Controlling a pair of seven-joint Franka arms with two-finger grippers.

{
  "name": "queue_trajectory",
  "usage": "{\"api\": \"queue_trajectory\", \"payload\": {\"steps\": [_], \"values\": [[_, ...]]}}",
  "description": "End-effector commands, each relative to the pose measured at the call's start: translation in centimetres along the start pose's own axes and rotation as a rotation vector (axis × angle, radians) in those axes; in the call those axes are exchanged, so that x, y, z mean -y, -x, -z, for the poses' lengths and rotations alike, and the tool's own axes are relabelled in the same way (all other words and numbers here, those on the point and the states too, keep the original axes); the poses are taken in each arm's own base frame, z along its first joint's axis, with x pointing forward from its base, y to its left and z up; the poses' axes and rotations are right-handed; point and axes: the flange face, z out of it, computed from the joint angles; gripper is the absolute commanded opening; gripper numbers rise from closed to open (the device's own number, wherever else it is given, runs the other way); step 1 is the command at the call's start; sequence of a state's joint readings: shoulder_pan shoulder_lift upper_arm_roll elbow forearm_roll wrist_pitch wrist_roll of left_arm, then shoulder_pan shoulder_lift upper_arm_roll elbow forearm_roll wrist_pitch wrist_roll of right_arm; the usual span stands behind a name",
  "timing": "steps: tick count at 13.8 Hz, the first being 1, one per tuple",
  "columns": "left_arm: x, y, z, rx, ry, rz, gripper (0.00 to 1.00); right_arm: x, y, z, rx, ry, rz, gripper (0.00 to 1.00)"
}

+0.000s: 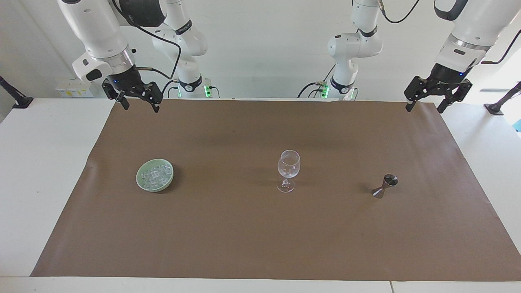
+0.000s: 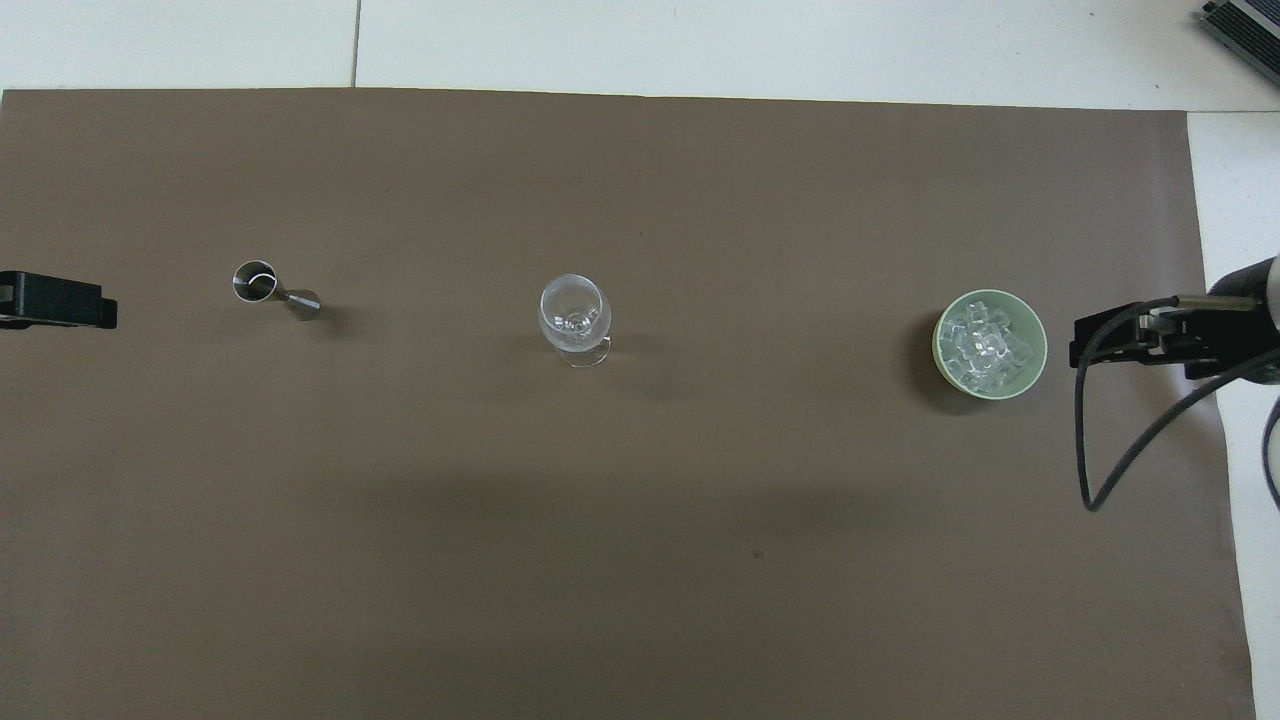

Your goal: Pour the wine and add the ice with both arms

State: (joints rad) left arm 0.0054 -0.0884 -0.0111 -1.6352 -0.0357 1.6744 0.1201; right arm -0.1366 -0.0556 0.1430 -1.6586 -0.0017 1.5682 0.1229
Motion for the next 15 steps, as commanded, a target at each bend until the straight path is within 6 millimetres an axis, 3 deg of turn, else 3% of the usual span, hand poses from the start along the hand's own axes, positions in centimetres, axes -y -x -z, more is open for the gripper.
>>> {"api": "queue_trajectory", "payload": {"steps": [1,8,15], "values": [[0.7,-0.2,-0.1,-0.028,-0.010,-0.039,1.00,-0.1,0.5,0.1,0.000,0.008,0.001,1.00],[1.7,-1.5,-1.7,-0.006,0.001,-0.031,1.00,-0.1,0.4,0.2,-0.005,0.006,0.004,1.00],[2.2,-4.8,-2.6,-0.015,0.039,-0.015,1.00,0.1,0.4,0.2,-0.010,0.007,0.004,1.00]]}}
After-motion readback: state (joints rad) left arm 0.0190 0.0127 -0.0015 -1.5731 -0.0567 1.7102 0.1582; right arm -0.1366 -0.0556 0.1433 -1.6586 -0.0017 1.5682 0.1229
